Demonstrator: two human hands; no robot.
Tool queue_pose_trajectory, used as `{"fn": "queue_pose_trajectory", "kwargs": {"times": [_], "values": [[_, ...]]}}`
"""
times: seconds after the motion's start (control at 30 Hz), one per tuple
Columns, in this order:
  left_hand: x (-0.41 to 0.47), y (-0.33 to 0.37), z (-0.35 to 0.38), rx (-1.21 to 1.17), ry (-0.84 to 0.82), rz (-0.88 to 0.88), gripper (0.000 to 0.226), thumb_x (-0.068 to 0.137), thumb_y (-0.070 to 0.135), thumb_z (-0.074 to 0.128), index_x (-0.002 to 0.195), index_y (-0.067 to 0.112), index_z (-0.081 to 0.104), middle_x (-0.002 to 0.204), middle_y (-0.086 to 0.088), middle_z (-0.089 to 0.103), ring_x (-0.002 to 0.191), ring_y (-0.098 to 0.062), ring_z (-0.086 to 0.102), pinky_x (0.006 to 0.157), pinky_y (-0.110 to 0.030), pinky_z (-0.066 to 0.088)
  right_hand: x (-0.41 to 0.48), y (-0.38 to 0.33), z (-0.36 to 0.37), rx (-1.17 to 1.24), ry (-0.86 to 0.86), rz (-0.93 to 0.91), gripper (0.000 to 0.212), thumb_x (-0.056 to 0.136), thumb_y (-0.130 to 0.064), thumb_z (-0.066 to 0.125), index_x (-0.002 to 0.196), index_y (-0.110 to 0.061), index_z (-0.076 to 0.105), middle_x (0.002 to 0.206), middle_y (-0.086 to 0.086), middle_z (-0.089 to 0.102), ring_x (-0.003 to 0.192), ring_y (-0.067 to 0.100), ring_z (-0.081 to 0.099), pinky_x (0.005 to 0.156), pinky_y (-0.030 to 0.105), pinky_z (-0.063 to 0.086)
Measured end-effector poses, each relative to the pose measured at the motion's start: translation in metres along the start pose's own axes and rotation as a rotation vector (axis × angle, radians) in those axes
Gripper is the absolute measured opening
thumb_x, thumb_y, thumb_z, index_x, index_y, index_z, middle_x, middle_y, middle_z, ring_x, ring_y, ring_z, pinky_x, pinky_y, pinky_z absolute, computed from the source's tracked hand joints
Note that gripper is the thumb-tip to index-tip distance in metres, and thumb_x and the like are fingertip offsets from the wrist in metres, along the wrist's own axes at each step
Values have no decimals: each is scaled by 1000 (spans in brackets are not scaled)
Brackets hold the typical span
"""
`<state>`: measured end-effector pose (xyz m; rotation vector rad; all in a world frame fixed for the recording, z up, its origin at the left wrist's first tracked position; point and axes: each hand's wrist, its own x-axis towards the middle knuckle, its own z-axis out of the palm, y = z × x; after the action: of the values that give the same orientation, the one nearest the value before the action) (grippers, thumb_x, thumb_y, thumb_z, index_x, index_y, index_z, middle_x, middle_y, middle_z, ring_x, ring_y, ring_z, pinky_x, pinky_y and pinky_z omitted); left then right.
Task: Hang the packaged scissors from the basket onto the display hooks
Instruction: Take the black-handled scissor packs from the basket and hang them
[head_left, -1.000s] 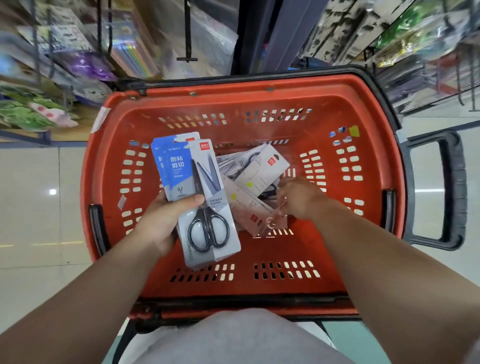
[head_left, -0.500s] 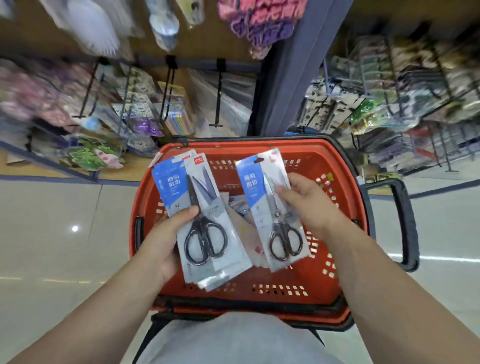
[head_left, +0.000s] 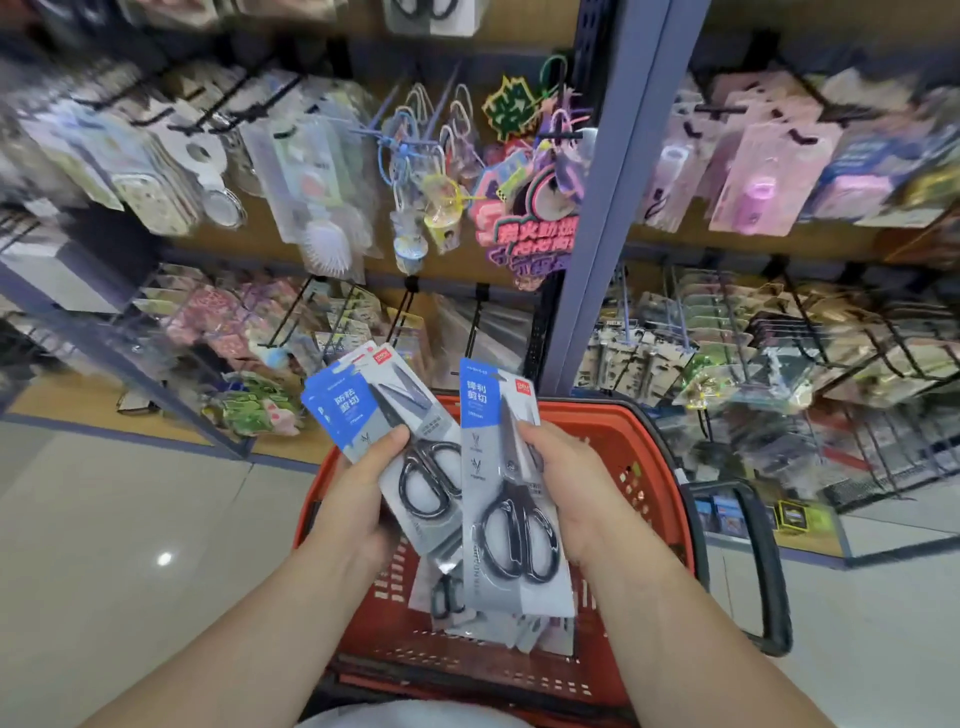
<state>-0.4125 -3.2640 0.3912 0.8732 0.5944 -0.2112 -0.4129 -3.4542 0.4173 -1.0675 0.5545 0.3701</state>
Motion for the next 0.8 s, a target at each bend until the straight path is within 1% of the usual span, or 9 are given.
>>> {"fn": "queue_pose_trajectory", "kwargs": {"times": [0.13,0.23,0.33,0.4,0.47,0.57,0.67,0.7,0.8], "values": [[6,18,7,-39,4,106,65,75,12,84,137,10,64,129,-23,72,117,-45,69,101,-67,53,-5,-3,21,44,-17,-18,19,106,-16,56,114,-9,71,95,19,78,73,29,75,73,40,61],[12,38,7,-63,7,140,68,74,8,87,137,11,61,126,-23,72,112,-44,72,95,-64,57,-3,-3,49,40,17,-57,18,105,-15,57,112,-9,72,99,21,78,79,31,75,84,46,58],[16,62,1,-103,-21,92,54,79,11,82,131,13,65,120,-18,76,101,-35,77,81,-49,64,4,0,81,-10,73,-126,19,105,-20,58,113,-12,73,108,22,77,93,35,74,99,57,53],[16,82,-7,-110,-94,3,42,80,19,76,121,13,71,113,-15,79,90,-28,79,75,-41,65,8,4,106,-57,114,-164,19,105,-21,57,108,-15,74,104,18,78,94,34,73,103,62,51],[16,102,-20,-119,-157,-94,40,77,23,74,116,12,73,112,-17,79,91,-30,78,81,-43,61,11,9,132,-95,162,-214,19,104,-23,58,104,-17,76,102,16,78,94,33,73,105,63,49],[17,131,-37,-146,-209,-185,43,81,21,75,122,11,72,117,-20,77,105,-37,75,98,-53,56,12,20,167,-97,229,-296,21,102,-26,58,105,-21,79,108,14,78,106,37,73,104,58,52],[16,154,-47,-186,-234,-201,42,86,18,72,128,10,71,123,-21,75,112,-39,73,104,-57,53,4,27,196,-116,330,-393,24,107,-20,53,103,-18,76,93,1,80,87,16,75,79,33,58],[14,160,-49,-193,-254,-211,43,88,18,72,130,10,70,124,-22,74,114,-40,72,105,-57,53,1,29,204,-117,355,-423,23,107,-20,52,103,-19,75,89,-2,80,83,12,74,76,31,57],[7,174,-51,-176,-327,-245,38,92,21,70,128,12,71,120,-21,76,109,-40,74,96,-54,57,-6,35,223,-130,419,-502,19,105,-27,55,105,-23,74,100,3,79,98,24,74,94,48,56]]}}
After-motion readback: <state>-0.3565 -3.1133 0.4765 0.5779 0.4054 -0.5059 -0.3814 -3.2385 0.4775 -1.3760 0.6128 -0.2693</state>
